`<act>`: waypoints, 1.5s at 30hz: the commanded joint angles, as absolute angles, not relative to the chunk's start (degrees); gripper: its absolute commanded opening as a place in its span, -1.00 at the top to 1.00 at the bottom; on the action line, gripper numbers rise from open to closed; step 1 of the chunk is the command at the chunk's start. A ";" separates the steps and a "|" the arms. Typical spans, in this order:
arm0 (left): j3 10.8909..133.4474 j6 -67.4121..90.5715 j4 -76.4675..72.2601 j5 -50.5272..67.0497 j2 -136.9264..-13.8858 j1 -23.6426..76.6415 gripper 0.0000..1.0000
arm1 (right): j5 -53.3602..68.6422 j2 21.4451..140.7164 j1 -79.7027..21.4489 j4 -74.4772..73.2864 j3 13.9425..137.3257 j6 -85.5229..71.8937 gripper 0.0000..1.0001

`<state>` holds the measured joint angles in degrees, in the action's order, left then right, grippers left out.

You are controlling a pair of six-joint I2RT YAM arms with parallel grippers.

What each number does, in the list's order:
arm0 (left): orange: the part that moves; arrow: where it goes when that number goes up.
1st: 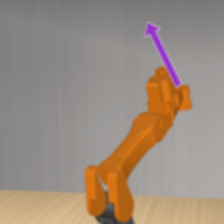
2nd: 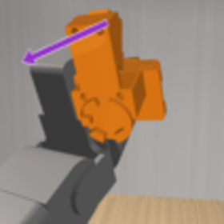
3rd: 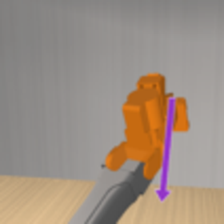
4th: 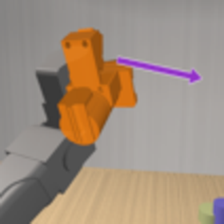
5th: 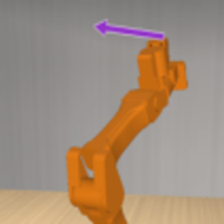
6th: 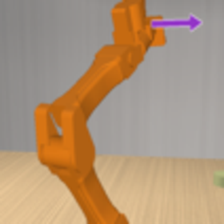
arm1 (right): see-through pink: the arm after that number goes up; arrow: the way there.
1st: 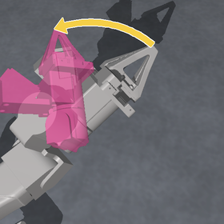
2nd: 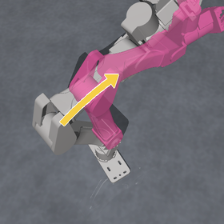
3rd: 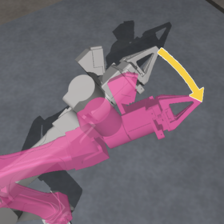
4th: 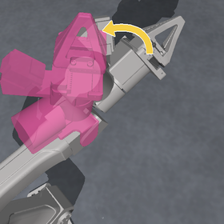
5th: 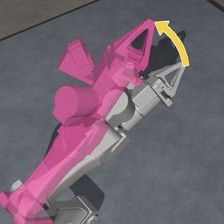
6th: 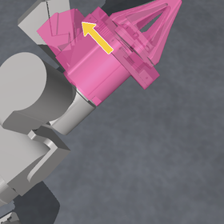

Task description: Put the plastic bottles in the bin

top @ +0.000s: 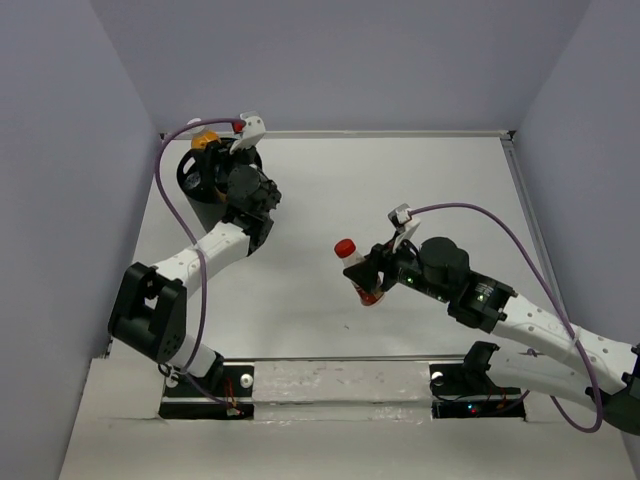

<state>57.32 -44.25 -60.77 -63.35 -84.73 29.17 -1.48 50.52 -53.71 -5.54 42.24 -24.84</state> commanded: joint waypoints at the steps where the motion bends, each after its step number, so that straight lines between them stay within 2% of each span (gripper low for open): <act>1: 63.27 -51.67 -73.83 -64.60 -85.51 29.09 0.71 | -2.37 49.04 -54.14 -1.41 41.57 -23.91 0.43; 4: 60.58 -50.89 -73.65 -64.60 -84.91 29.18 0.71 | -2.72 48.87 -54.14 -1.32 41.31 -23.99 0.43; 9: 54.68 -39.76 -67.25 -65.74 -83.76 29.27 0.69 | -3.60 48.87 -54.14 -0.97 41.40 -24.08 0.43; 14: 54.23 -33.49 -61.00 -66.53 -83.76 29.18 0.55 | -3.87 48.69 -54.14 -0.62 42.19 -24.17 0.44; 15: 54.49 -32.88 -60.30 -66.71 -83.67 29.18 0.38 | -3.87 48.60 -54.14 -0.70 42.54 -24.17 0.44; 16: 55.01 -31.48 -58.12 -67.14 -83.58 29.27 0.32 | -3.87 48.52 -54.14 -0.70 42.63 -24.08 0.44; 17: 56.06 -30.68 -57.05 -67.32 -83.15 29.27 0.12 | -4.04 48.34 -54.14 -0.70 42.71 -24.08 0.44; 20: 59.22 -25.08 -48.81 -67.50 -81.57 29.27 -0.26 | -4.48 48.16 -54.14 -0.62 42.98 -23.91 0.44; 24: 62.48 -19.36 -38.70 -66.71 -79.46 29.35 -0.53 | -4.75 47.99 -54.14 -0.70 43.42 -23.91 0.44; 29: 62.75 -14.77 -33.85 -65.22 -76.38 29.36 -0.68 | -4.66 48.08 -54.14 -0.70 44.30 -23.82 0.44; 31: 64.41 -9.97 -26.78 -64.17 -74.55 29.27 -0.91 | -4.48 49.47 -54.14 -0.97 45.95 -23.04 0.44; 32: 64.42 -8.54 -26.72 -63.73 -74.53 29.27 -0.96 | -4.48 49.48 -54.14 -1.14 46.49 -23.03 0.44; 40: 71.01 4.82 -5.48 -54.25 -70.05 29.27 -0.98 | -3.08 53.78 -54.14 -0.97 52.37 -21.89 0.44; 45: 74.00 9.40 1.56 -48.17 -67.42 29.27 -0.98 | -1.76 57.39 -54.14 -0.70 55.45 -21.27 0.45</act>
